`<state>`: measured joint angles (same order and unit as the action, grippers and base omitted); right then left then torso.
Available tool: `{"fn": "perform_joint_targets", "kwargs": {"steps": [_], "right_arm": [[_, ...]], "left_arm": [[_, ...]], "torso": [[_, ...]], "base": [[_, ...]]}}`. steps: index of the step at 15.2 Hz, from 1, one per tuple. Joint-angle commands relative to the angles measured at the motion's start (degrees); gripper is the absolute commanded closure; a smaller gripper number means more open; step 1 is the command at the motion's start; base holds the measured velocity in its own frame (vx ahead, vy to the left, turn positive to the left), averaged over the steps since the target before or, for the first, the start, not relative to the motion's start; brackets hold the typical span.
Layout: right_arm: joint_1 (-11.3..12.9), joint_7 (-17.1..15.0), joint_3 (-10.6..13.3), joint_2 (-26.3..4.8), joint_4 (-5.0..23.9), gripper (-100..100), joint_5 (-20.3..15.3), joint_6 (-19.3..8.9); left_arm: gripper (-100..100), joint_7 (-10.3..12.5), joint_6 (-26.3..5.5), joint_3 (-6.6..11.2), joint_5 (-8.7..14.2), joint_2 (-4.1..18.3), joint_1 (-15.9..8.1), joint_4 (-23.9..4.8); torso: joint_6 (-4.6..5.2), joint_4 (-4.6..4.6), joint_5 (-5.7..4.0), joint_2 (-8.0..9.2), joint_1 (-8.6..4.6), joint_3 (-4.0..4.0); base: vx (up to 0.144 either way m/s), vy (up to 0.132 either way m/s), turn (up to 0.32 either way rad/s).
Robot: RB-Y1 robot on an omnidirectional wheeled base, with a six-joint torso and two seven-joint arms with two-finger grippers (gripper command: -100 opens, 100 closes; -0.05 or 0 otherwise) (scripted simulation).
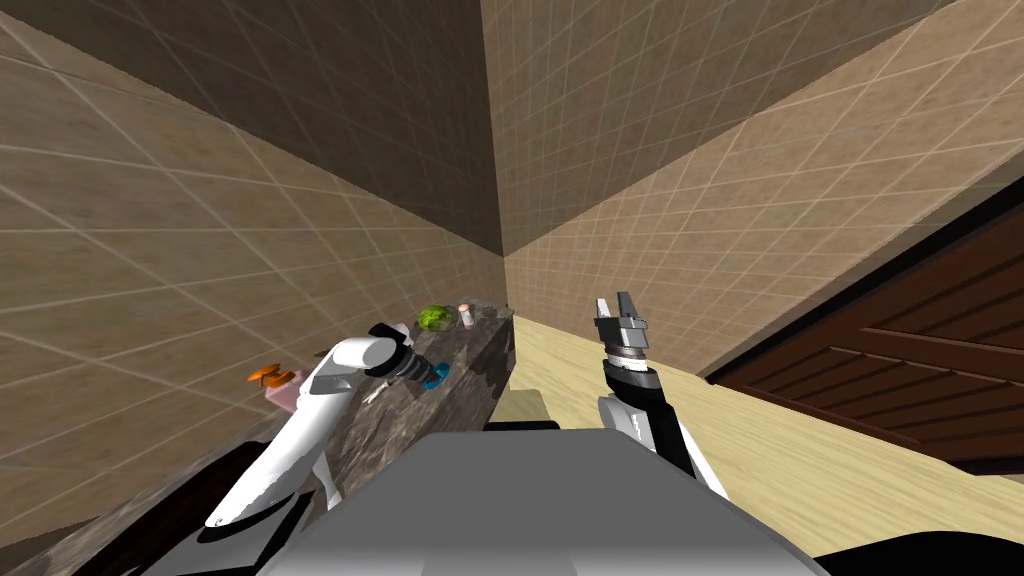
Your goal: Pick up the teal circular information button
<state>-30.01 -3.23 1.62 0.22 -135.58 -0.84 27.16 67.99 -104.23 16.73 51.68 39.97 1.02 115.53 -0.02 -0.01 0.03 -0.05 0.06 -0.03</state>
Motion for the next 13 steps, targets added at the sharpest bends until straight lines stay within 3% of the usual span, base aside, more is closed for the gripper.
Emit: {"fn": "perform_joint_targets", "kwargs": {"steps": [1,3,4,5,9,12,13], "right_arm": [[0.0,0.0,0.0,0.0,0.0,0,0.0,0.0],[0.0,0.0,0.0,0.0,0.0,0,0.0,0.0],[0.0,0.0,0.0,0.0,0.0,0,0.0,0.0],[0.0,0.0,0.0,0.0,0.0,0,0.0,0.0],[0.0,0.0,0.0,0.0,0.0,0,0.0,0.0],[0.0,0.0,0.0,0.0,0.0,0,0.0,0.0],[0.0,0.0,0.0,0.0,0.0,0,0.0,0.0]], "left_arm": [[-100,-1.55,1.88,-0.54,-1.1,-0.5,0.12,-2.0],[-100,-2.8,3.43,-1.06,-2.12,-0.97,0.22,-3.76],[-100,-1.93,2.37,-0.79,-1.54,-0.7,0.12,-2.73],[100,-2.15,2.66,-0.87,-1.66,-0.76,0.12,-2.92],[100,-2.14,2.68,-0.84,-1.65,-0.76,0.11,-2.92],[100,0.02,-0.05,0.12,0.17,0.09,-0.01,0.21],[100,-0.77,0.89,-0.18,-0.36,-0.13,-0.08,-0.81]], "torso": [[0.0,0.0,0.0,0.0,0.0,0.0],[0.0,0.0,-0.03,-0.01,-0.12,-0.01],[0.0,-0.01,-0.04,-0.03,-0.16,-0.01],[0.0,0.0,-0.05,-0.03,-0.14,-0.02],[0.01,-0.01,-0.02,-0.04,-0.06,-0.02],[-0.01,0.02,-0.04,-0.02,0.03,0.0],[-0.02,0.01,-0.02,-0.03,0.06,-0.01]], "base": [[-0.008,-0.027,-0.033],[-0.007,-0.038,-0.023],[-0.002,-0.025,-0.005],[-0.001,-0.009,0.002],[0.0,0.0,0.0],[0.007,0.028,0.027],[0.01,0.024,0.005]]}}
